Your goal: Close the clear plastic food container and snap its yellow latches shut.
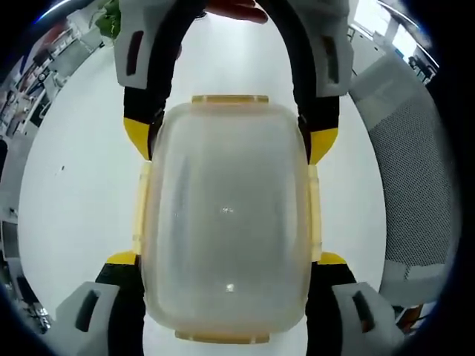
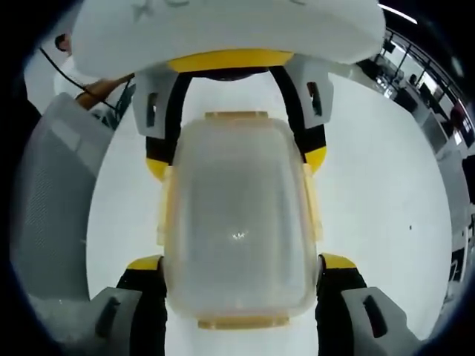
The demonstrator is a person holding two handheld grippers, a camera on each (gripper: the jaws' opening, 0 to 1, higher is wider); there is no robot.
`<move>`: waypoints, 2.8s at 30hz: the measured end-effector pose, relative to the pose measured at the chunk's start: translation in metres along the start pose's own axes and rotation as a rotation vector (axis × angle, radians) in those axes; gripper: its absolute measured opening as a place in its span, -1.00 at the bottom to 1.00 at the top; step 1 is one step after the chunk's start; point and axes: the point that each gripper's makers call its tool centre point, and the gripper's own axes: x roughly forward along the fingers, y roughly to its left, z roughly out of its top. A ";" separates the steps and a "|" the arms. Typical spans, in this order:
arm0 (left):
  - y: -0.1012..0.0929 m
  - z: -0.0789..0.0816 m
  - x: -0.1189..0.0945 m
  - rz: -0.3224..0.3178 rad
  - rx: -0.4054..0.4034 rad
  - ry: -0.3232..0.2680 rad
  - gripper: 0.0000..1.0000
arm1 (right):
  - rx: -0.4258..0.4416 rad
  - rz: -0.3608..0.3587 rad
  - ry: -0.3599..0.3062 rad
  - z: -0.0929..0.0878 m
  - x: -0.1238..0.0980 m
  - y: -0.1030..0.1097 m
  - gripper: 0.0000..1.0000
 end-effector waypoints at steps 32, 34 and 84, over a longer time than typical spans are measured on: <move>0.007 -0.002 -0.001 0.002 0.022 0.021 0.82 | 0.001 -0.007 0.028 0.002 -0.001 -0.006 0.67; 0.007 -0.002 -0.001 0.001 0.021 0.018 0.83 | -0.012 -0.003 0.020 0.002 -0.001 -0.006 0.68; 0.003 0.012 -0.030 0.063 -0.006 -0.061 0.86 | 0.013 -0.059 -0.107 0.010 -0.030 0.005 0.80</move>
